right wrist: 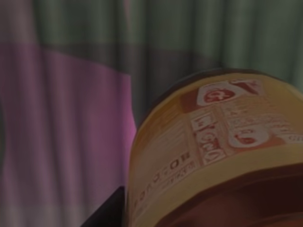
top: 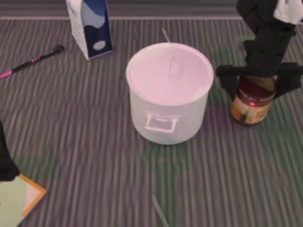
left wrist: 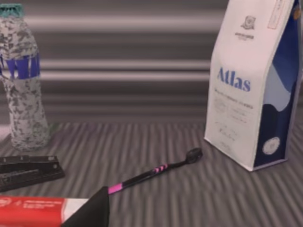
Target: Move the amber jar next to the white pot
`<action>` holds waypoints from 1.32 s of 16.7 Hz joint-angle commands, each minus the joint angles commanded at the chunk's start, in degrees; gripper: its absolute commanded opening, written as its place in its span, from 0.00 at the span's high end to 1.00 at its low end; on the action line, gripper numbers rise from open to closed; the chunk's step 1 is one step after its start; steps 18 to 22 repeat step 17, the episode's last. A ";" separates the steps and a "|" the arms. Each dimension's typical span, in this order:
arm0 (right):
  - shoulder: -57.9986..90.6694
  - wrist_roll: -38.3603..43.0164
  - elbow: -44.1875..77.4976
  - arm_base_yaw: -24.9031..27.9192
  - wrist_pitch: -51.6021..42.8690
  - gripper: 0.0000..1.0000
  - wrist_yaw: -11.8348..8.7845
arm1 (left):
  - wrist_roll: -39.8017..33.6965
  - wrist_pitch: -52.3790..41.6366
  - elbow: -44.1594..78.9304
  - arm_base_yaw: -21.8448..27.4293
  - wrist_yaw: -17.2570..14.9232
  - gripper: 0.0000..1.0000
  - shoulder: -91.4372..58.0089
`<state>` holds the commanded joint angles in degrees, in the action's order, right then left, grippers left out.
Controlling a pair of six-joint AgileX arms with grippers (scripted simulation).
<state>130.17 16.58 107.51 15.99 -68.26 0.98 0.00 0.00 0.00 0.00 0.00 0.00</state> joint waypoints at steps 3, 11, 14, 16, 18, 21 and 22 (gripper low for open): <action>0.00 0.00 0.00 0.00 0.00 0.62 0.00 | 0.00 0.00 0.00 0.00 0.00 0.00 0.00; 0.00 0.00 0.00 0.00 0.00 0.02 0.00 | 0.00 0.00 0.00 0.00 0.00 0.00 0.00; 0.00 0.00 0.00 0.00 0.00 0.00 0.00 | 0.00 0.00 0.00 0.00 0.00 0.00 0.00; 0.00 0.00 0.00 0.00 0.00 0.00 0.00 | 0.00 0.00 0.00 0.00 0.00 0.00 0.00; 0.00 0.00 0.00 0.00 0.00 0.00 0.00 | 0.00 0.00 0.00 0.00 0.00 0.00 0.00; 0.00 0.00 0.00 0.00 0.00 0.00 0.00 | 0.00 0.00 0.00 0.00 0.00 0.00 0.00; 0.00 0.00 0.00 0.00 0.00 0.00 0.00 | 0.00 0.00 0.00 0.00 0.00 0.00 0.00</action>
